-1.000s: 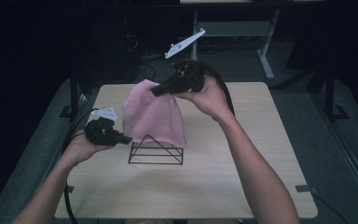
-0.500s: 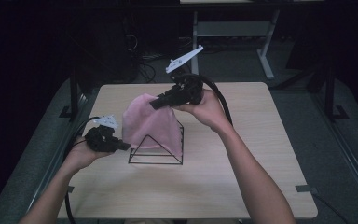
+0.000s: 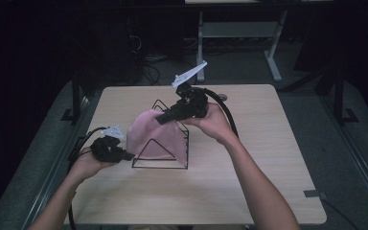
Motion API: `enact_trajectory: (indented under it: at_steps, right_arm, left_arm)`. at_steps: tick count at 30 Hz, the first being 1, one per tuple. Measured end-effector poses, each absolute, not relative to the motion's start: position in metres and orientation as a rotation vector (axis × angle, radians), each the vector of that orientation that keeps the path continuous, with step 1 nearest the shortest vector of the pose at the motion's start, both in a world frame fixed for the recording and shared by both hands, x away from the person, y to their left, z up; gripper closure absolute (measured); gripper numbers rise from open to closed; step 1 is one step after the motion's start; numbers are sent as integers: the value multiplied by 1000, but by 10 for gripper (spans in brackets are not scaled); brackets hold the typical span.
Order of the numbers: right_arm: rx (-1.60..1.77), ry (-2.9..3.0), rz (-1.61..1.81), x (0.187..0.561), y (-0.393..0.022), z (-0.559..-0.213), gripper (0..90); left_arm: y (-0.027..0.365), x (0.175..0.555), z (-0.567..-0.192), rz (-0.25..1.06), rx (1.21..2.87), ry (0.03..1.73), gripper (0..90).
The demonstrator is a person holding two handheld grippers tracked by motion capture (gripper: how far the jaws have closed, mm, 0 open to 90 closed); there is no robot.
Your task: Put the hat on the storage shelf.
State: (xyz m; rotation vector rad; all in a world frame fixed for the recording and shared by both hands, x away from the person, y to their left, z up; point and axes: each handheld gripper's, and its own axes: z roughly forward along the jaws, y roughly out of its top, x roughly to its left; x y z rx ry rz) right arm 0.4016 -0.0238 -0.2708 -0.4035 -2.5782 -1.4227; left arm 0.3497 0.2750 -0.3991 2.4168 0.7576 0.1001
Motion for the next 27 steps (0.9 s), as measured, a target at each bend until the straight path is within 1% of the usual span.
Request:
enact_trajectory:
  at_steps: [3, 7, 8, 9, 13, 16, 19, 23, 27]
  right_arm:
    - [-404, -2568, -1418, 401, -23, -275, 792]
    - [-401, -2560, -1385, 400, -22, -284, 782]
    - [-395, -2556, -1389, 401, -23, -286, 780]
    - [-401, -2547, -1389, 400, -23, -287, 780]
    - [-392, -2551, -1373, 400, -24, -291, 773]
    - [-381, -2558, -1350, 399, -23, -297, 767]
    - [-376, -2560, -1341, 398, -22, -299, 763]
    - [-376, -2566, -1335, 398, -22, -301, 728]
    - [-380, -2571, -1321, 397, -23, -302, 746]
  left_arm:
    - [275, 350, -402, 108, 2428, 759, 839]
    - [272, 350, -407, 130, 2484, 748, 839]
    - [271, 350, -408, 128, 2472, 762, 838]
    - [271, 351, -408, 132, 2499, 745, 838]
    - [269, 350, -411, 138, 2501, 762, 836]
    - [268, 351, -414, 145, 2561, 738, 835]
    - [266, 351, -418, 143, 2550, 749, 835]
    - [268, 352, -423, 135, 2547, 764, 835]
    - [269, 352, -426, 126, 2547, 776, 835]
